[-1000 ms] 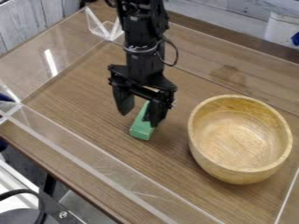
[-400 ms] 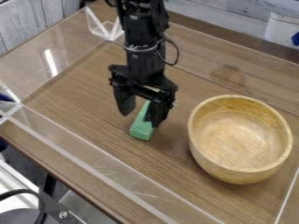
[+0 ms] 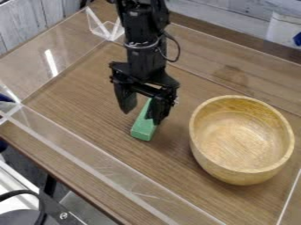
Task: Put the green block in the brown bowl
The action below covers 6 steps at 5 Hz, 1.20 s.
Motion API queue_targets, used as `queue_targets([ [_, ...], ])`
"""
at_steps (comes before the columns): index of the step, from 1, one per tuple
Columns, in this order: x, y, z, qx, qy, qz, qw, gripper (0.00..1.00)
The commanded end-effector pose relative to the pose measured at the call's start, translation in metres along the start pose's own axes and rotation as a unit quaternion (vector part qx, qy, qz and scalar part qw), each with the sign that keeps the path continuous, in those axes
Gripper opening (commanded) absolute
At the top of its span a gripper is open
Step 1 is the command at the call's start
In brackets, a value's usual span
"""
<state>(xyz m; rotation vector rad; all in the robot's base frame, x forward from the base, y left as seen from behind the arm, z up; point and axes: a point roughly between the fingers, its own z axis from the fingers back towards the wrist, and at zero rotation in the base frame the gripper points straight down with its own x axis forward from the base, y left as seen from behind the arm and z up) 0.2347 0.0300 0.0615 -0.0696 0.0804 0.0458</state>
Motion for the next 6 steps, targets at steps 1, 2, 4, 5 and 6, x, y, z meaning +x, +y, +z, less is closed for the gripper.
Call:
queue_targets([
  [1,0.01,0.004,0.01,0.006,-0.03,0.004,0.9995,1.0],
  [2,0.012,0.006,0.001,0.008,-0.021,0.006,0.9997,1.0],
  [4,0.014,0.009,-0.014,0.01,-0.01,0.012,0.9998,0.0],
  [5,0.016,0.007,-0.003,0.005,-0.016,0.01,0.9998,0.0],
  [6,0.019,0.006,0.015,-0.002,-0.03,0.009,0.9995,0.0],
])
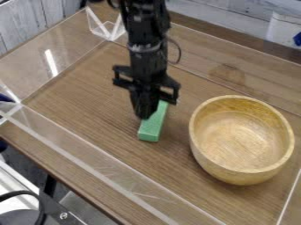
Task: Put the green block in the brown bowl
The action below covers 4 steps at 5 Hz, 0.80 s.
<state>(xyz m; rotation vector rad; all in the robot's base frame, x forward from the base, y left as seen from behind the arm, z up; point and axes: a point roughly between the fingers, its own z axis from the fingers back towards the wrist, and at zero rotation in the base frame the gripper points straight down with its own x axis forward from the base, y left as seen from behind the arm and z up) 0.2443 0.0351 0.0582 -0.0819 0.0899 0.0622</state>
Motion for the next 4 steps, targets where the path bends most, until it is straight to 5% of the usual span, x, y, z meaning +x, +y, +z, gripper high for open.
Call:
queue_targets([
  [1,0.022,-0.001,0.05,-0.01,-0.062,0.001,0.998,0.0],
  [2,0.037,-0.005,0.079,-0.019,-0.087,-0.002,0.9961,0.0],
  [3,0.034,-0.003,0.057,-0.013,-0.081,-0.005,0.9967,1.0],
  [4,0.032,-0.001,0.034,-0.007,-0.074,-0.008,0.9972,1.0],
])
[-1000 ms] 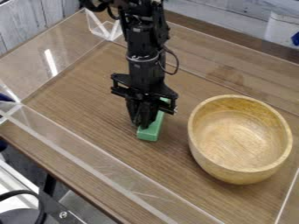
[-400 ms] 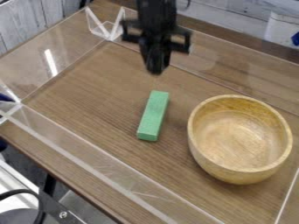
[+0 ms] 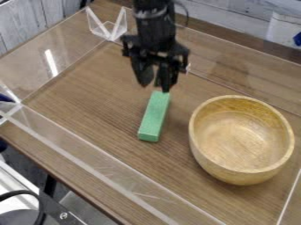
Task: Put the green block in the brown bowl
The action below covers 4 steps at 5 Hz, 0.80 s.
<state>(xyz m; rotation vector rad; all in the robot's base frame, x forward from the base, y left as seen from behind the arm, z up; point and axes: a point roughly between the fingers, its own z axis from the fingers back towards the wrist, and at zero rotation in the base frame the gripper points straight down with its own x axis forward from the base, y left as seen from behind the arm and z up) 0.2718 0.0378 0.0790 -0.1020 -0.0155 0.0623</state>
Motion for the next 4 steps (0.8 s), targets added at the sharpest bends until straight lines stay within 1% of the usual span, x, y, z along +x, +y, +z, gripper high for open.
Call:
queue_targets([
  [1,0.005,0.002,-0.005,0.008,-0.016,-0.007,0.9998,1.0],
  [3,0.0,0.008,-0.037,0.02,0.004,-0.005,0.9998,1.0],
  [4,0.0,0.009,-0.046,0.022,0.008,-0.002,0.9997,1.0],
])
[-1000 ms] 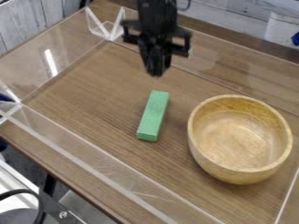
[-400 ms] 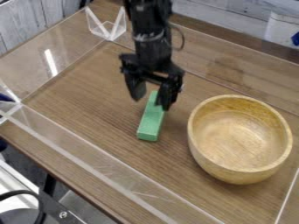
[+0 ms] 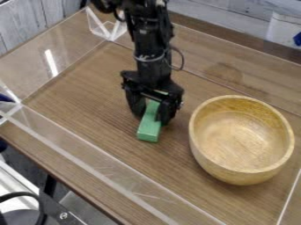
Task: Put the green block in the brown bowl
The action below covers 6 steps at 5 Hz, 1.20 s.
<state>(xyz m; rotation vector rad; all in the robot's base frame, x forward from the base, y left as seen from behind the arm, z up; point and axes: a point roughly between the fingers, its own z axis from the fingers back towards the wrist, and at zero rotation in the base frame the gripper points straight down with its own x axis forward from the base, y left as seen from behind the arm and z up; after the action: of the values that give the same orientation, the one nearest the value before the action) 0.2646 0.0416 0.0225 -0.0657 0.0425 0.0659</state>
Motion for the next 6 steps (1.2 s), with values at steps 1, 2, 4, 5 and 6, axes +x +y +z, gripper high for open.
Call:
queue_targets([
  [1,0.007,0.001,0.006,0.004,-0.016,-0.001,0.9999,0.0],
  [2,0.007,0.0,0.011,0.001,-0.017,-0.001,0.9998,0.0],
  [4,0.008,-0.002,0.027,-0.007,-0.025,-0.005,0.9996,0.0],
  [5,0.009,-0.004,0.037,-0.012,-0.032,-0.008,0.9994,0.0],
  [6,0.016,-0.006,0.063,-0.021,-0.055,-0.009,0.9982,0.0],
])
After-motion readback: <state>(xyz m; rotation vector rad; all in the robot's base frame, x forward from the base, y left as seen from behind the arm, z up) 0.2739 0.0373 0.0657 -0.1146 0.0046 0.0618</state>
